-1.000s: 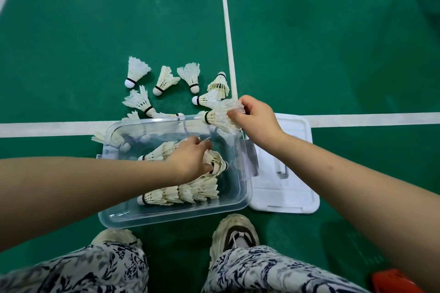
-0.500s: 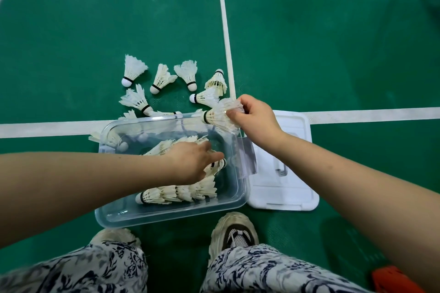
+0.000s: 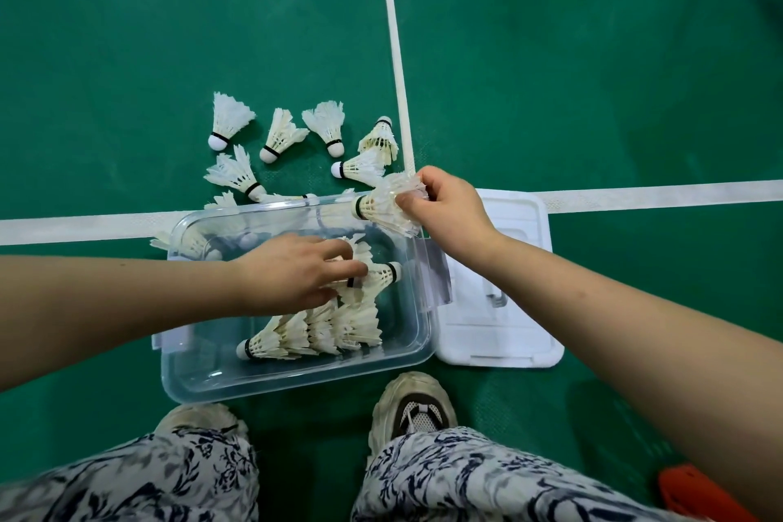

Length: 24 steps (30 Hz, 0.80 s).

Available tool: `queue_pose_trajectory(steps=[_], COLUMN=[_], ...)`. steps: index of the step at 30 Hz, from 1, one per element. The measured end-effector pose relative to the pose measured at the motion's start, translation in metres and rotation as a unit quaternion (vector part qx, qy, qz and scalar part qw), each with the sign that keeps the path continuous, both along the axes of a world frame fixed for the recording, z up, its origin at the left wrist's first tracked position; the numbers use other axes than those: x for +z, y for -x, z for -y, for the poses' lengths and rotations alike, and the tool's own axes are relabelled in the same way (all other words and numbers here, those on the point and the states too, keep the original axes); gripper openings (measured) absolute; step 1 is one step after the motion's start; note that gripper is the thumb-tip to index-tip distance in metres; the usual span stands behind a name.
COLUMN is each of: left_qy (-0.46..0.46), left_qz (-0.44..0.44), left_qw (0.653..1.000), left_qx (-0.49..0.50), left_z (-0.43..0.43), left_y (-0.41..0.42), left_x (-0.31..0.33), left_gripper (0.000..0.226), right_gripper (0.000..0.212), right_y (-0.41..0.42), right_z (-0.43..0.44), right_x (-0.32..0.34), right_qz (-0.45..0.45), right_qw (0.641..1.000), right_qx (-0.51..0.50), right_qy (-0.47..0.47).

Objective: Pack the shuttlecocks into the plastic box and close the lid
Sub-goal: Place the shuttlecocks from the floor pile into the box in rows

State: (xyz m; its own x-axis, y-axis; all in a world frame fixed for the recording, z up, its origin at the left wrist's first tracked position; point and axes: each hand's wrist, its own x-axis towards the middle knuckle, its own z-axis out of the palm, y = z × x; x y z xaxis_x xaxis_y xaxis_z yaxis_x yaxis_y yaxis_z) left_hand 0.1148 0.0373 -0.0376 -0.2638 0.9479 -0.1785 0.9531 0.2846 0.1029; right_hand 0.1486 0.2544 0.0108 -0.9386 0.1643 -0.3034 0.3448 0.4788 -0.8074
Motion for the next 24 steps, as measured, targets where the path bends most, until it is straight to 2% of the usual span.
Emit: queue_pose_trajectory(steps=[2,5,12,15,19,21,24], left_qy=[-0.011,-0.012,0.021,0.013,0.002,0.006,0.087], left_qz=[0.006,0.013,0.033,0.038,0.075,0.103,0.182], left_qw=[0.999,0.999,0.997,0.997,0.997,0.993,0.967], left_qx=[-0.035,-0.051,-0.069,-0.065,-0.006,0.054,0.158], left_z=[0.005,0.01,0.021,0.022,0.015,0.008,0.0], left_y=[0.003,0.004,0.005,0.007,0.006,0.003,0.0], left_x=[-0.005,-0.006,-0.001,0.0,-0.004,-0.008,-0.012], left_gripper=[0.052,0.034,0.031,0.03,0.034,0.04,0.054], right_gripper=[0.026,0.028,0.031,0.022,0.016,0.018,0.022], right_y=[0.001,0.001,0.0,0.0,0.001,0.001,0.002], right_z=[0.001,0.001,0.002,0.003,0.003,0.004,0.004], right_x=[0.0,-0.001,-0.002,-0.003,-0.004,-0.004,-0.003], right_qz=[-0.001,-0.001,0.002,-0.002,-0.006,-0.004,-0.001], right_qw=[1.0,1.0,1.0,1.0,1.0,1.0,1.0], right_qx=[0.002,0.001,0.0,0.003,0.004,0.009,0.01], right_qy=[-0.001,-0.001,0.008,0.012,0.014,0.01,0.008])
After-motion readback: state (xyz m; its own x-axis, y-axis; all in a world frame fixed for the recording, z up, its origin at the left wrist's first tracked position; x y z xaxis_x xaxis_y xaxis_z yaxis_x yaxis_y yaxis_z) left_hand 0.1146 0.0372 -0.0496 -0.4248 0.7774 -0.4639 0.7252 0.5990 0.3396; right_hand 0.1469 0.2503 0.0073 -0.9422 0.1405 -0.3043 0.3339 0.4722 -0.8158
